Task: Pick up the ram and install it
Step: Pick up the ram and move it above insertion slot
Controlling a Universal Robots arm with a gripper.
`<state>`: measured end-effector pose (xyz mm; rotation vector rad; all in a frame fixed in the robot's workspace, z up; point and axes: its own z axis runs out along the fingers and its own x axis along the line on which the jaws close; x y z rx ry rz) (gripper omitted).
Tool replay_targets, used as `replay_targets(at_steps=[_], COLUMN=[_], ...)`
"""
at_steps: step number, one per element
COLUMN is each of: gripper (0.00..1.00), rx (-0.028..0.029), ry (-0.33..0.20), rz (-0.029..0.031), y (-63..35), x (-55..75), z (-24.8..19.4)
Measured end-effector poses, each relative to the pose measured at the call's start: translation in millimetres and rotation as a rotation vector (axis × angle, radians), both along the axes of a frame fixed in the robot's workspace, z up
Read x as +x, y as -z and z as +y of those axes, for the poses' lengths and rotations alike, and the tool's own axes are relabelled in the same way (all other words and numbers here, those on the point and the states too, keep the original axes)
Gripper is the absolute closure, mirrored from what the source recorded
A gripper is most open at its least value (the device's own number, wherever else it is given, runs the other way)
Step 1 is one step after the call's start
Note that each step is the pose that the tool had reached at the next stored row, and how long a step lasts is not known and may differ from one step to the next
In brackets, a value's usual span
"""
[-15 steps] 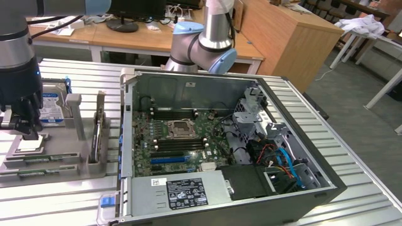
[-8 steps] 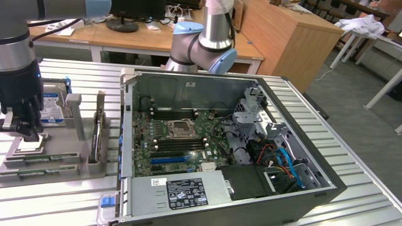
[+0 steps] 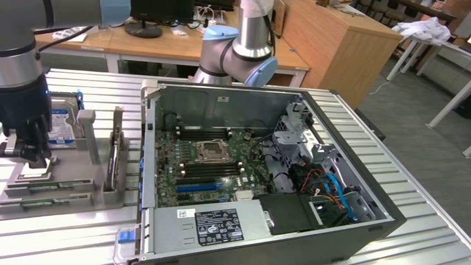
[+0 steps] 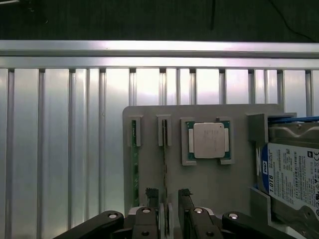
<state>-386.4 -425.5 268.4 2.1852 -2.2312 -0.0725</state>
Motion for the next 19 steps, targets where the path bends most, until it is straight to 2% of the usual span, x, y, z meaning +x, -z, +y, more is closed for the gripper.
replay_targets(at_steps=[19], gripper=[0.70], rx=[0.0000], ry=[0.000], rz=[0.0000], y=[14.0], x=[0.0], z=[0.0])
